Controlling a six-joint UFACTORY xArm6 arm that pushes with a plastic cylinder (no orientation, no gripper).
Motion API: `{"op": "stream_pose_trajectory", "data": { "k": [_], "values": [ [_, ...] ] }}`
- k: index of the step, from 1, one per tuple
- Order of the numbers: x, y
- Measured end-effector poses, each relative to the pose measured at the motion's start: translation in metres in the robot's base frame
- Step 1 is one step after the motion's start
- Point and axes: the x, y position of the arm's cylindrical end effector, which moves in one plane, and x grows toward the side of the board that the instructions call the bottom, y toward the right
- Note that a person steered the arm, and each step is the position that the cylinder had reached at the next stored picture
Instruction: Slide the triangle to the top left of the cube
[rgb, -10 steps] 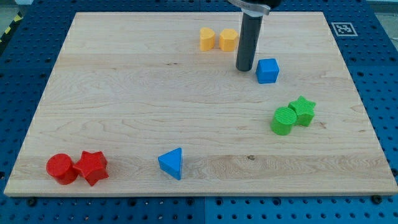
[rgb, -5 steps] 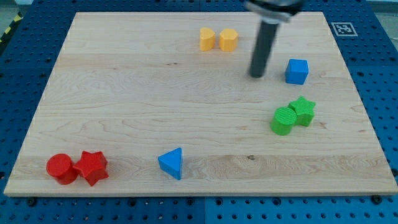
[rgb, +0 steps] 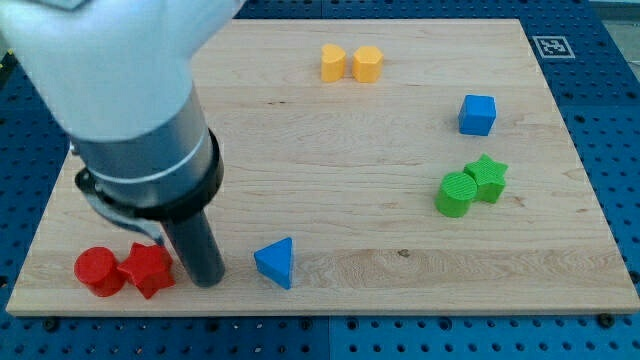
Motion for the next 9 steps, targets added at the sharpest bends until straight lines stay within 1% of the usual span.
{"op": "stream_pose_trajectory", "data": {
  "k": [1,3,4,5,7,8,9],
  "values": [
    [0.007,0.024],
    [-0.010,0.076],
    [-0.011,0.100],
    [-0.020,0.113],
    [-0.055,0.113],
    [-0.079,0.099],
    [-0.108,0.072]
  ]
}}
